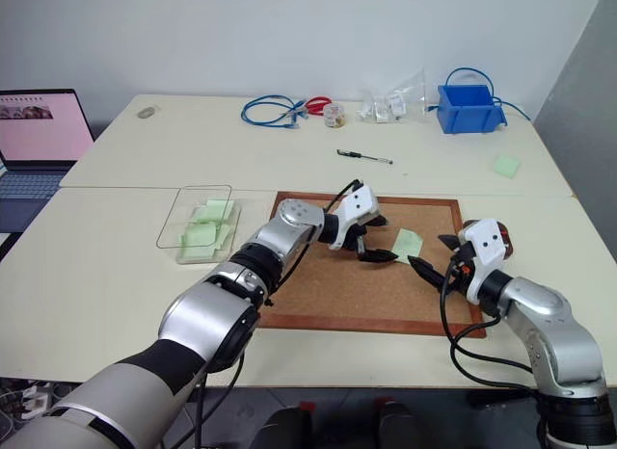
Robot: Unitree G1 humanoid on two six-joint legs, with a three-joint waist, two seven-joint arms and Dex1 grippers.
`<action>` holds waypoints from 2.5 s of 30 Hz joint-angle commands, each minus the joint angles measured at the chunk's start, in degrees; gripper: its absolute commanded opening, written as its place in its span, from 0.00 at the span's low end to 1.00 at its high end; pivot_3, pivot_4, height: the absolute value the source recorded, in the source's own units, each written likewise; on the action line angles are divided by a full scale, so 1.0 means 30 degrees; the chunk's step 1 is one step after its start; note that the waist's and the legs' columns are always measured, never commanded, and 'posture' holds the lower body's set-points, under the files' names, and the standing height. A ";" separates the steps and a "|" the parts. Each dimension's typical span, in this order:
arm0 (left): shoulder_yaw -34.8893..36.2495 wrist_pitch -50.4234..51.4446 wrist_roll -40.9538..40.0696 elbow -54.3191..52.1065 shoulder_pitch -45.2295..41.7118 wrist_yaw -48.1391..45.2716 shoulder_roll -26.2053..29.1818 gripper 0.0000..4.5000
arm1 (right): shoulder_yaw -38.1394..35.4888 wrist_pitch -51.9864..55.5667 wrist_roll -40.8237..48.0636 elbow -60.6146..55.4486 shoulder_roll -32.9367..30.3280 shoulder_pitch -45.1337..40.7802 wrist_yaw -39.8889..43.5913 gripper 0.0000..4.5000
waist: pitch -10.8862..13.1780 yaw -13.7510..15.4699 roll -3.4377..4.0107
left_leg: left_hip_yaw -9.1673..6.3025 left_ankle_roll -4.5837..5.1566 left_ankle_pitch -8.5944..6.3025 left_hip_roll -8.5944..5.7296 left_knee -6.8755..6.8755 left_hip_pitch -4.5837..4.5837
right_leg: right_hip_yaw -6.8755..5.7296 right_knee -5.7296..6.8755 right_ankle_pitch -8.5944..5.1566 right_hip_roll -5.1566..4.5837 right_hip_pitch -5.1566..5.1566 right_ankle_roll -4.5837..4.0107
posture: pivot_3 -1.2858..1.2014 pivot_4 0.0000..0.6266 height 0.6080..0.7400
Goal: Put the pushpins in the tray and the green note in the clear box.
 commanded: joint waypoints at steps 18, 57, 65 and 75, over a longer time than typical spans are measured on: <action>0.2531 0.0796 0.0776 0.1072 -0.1175 0.1588 -0.0135 1.00 | 0.2983 -0.3529 -0.3184 0.5527 0.0807 -0.2901 0.0252 0.52 | 0.0016 0.0022 -0.0028 | 0.0003 -0.0004 0.0002 -0.0001 0.0008 0.0003 | 0.0001 0.0035 0.0000 -0.0004 -0.0022 -0.0001 | 0.52 0.24 1.00; 0.3357 0.0405 0.0359 -0.0439 0.0477 -0.0027 -0.0208 1.00 | 0.2059 -0.5794 -0.4494 1.0399 0.1818 -0.5682 0.0364 0.29 | 0.0013 -0.0028 -0.0022 | 0.0008 -0.0007 0.0004 -0.0007 0.0025 0.0012 | 0.0005 0.0096 0.0002 -0.0012 -0.0031 -0.0003 | 0.52 0.24 1.00; 0.3391 0.0420 0.0335 -0.0542 0.0471 -0.0112 -0.0209 1.00 | 0.2359 -0.6142 -0.4823 1.1812 0.1946 -0.6254 0.0713 0.34 | 0.0012 -0.0097 -0.0022 | 0.0011 -0.0007 0.0005 -0.0005 0.0025 0.0014 | 0.0008 0.0107 0.0002 -0.0012 -0.0036 -0.0004 | 0.52 0.24 1.00; 0.3418 0.0395 0.0368 -0.0553 0.0378 -0.0010 -0.0346 1.00 | 0.2557 -0.6681 -0.4780 1.3018 0.2213 -0.6900 0.1181 0.14 | 0.0012 -0.0162 -0.0021 | 0.0012 -0.0008 0.0005 -0.0005 0.0034 0.0018 | 0.0010 0.0137 0.0002 -0.0013 -0.0039 -0.0003 | 0.52 0.24 1.00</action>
